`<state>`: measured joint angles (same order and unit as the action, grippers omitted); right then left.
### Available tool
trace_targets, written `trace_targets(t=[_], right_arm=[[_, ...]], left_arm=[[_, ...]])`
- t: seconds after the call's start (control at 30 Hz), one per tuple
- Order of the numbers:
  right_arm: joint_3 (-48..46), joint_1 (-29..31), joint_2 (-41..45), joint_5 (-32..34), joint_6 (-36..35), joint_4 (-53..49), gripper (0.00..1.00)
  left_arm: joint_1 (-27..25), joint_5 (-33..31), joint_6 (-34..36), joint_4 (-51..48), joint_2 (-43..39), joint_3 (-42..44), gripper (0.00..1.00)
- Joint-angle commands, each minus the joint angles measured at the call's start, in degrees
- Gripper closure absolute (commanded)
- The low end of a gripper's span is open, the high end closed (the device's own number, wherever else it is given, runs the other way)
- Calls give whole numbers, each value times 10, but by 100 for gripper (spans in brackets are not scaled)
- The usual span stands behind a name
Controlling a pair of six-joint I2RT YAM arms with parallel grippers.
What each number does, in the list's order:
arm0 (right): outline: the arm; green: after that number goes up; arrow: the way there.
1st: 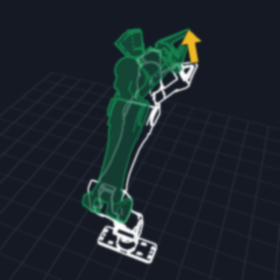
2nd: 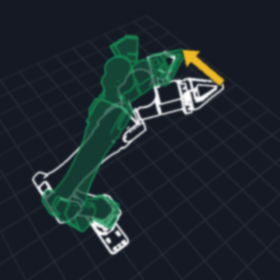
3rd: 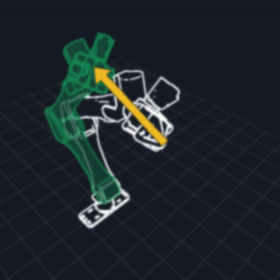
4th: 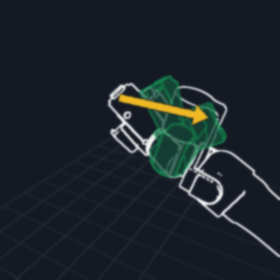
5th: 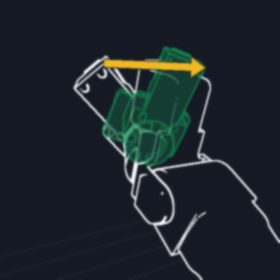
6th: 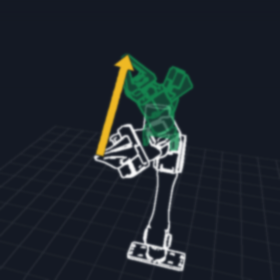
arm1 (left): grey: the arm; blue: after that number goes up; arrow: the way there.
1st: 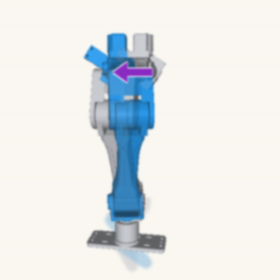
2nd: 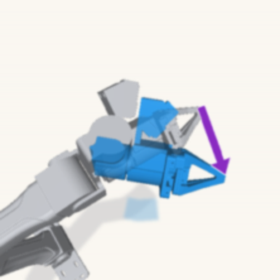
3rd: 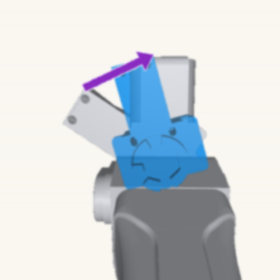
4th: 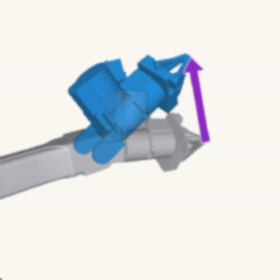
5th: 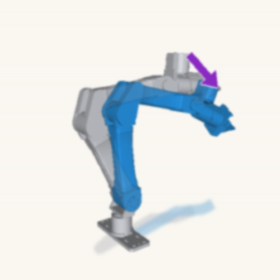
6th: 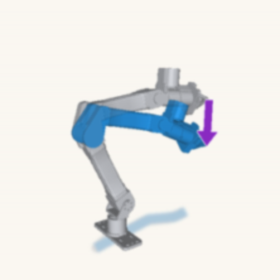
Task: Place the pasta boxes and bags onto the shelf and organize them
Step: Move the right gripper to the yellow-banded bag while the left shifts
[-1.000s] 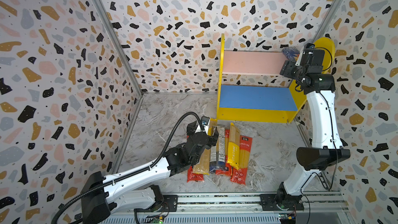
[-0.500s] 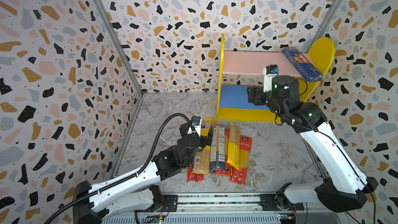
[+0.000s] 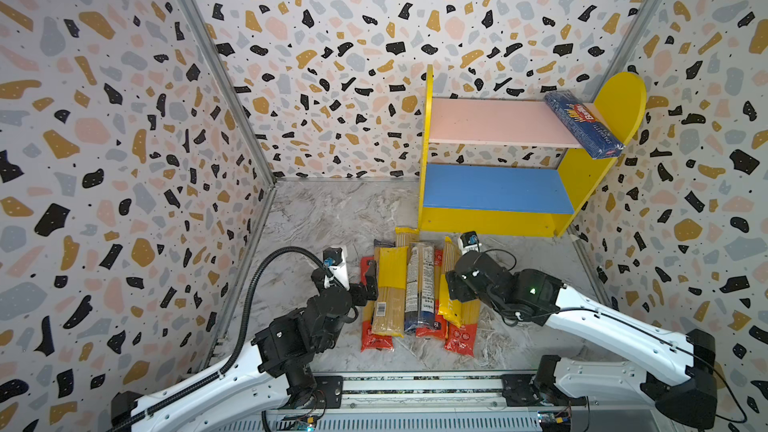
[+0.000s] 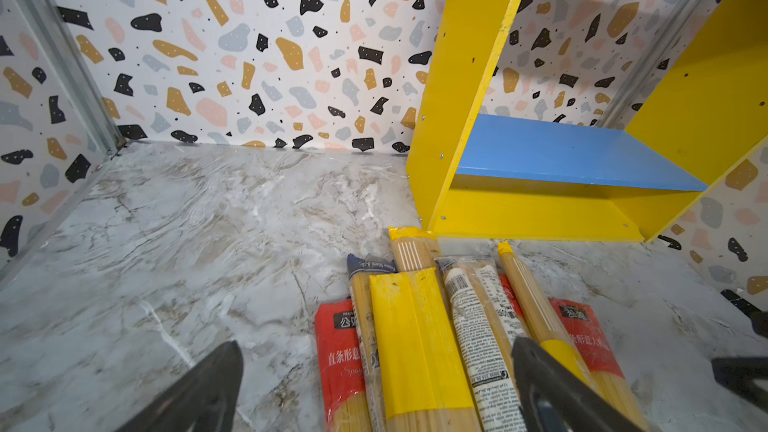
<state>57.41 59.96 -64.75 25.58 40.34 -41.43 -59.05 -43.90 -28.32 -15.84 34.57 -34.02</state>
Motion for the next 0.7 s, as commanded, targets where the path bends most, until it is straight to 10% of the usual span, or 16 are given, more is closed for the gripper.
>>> trace_targets(t=[0.0, 0.67], right_arm=[[-31, 3, 15, 1, 66, 22, 18], [-202, -118, -12, -235, 59, 270, 6]], left_arm=[[-3, -9, -37, -25, -17, 9, 0], [-3, 3, -15, 18, 28, 4, 0]])
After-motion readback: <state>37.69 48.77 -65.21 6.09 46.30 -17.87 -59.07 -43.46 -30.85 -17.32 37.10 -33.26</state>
